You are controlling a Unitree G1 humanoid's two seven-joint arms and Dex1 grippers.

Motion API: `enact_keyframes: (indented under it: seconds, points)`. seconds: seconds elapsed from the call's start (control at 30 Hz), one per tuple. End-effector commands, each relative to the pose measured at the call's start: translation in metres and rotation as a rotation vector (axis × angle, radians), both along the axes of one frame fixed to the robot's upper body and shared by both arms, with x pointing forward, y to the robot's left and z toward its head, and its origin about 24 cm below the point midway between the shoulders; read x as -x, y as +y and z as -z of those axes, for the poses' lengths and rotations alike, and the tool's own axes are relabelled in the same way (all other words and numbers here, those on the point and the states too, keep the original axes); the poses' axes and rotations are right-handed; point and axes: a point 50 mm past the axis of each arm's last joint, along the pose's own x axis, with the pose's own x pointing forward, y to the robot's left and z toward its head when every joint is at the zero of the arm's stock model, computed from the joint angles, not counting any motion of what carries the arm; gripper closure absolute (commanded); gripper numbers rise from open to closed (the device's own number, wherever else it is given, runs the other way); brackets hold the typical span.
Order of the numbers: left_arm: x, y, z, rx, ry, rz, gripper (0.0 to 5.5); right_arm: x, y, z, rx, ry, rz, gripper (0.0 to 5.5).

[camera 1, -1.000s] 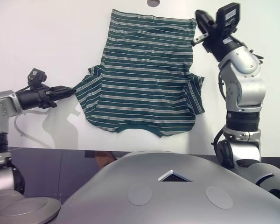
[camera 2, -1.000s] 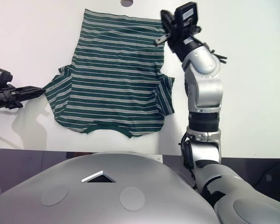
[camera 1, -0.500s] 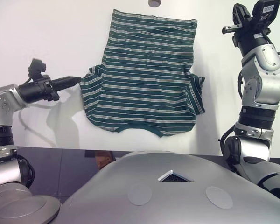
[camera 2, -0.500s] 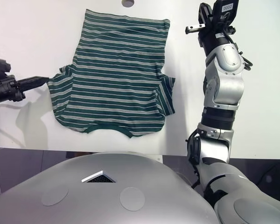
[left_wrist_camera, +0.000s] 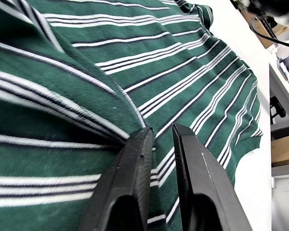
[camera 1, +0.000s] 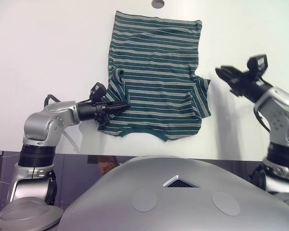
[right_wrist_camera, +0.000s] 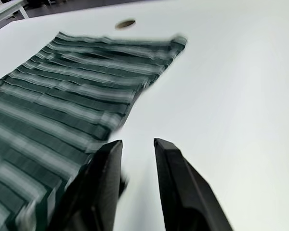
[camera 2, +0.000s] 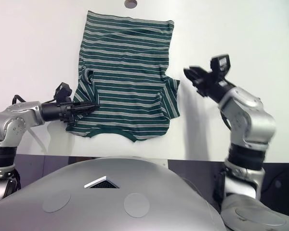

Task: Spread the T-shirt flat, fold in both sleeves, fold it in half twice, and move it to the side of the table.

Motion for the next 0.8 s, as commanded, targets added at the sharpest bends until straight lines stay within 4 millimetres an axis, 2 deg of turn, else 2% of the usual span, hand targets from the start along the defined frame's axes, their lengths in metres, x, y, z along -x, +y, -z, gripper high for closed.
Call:
enact_keyframes:
  seconds: [0.03, 0.13, 0.3, 0.37, 0.47, 0.57, 0.73, 0.8]
  points:
    - [-0.004, 0.010, -0.021, -0.002, -0.093, -0.003, 4.70, 0.035, 0.001, -0.003, -0.010, 0.136, -0.131, 3.93]
    - [-0.011, 0.014, -0.037, 0.003, -0.146, -0.003, 4.70, 0.055, 0.012, 0.013, -0.048, 0.230, -0.174, 3.93]
    - [-0.013, 0.017, -0.041, 0.000, -0.160, -0.012, 4.70, 0.082, 0.006, 0.060, 0.133, 0.398, -0.198, 3.93]
    - [-0.015, 0.016, -0.041, -0.004, -0.165, -0.011, 4.70, 0.086, 0.005, 0.066, 0.144, 0.411, -0.212, 4.33]
    - [-0.015, 0.017, -0.039, -0.008, -0.170, -0.025, 4.70, 0.083, 0.004, 0.061, 0.115, 0.385, -0.227, 4.92]
    - [-0.016, 0.018, -0.036, -0.009, -0.170, -0.042, 4.70, 0.072, 0.002, 0.052, 0.093, 0.338, -0.222, 5.46]
    - [-0.013, 0.020, -0.030, -0.030, -0.151, -0.031, 4.70, 0.048, -0.026, 0.021, 0.067, 0.243, -0.151, 5.46]
    - [-0.014, 0.020, -0.029, -0.031, -0.151, -0.033, 4.70, 0.042, -0.028, 0.016, 0.068, 0.230, -0.181, 5.46]
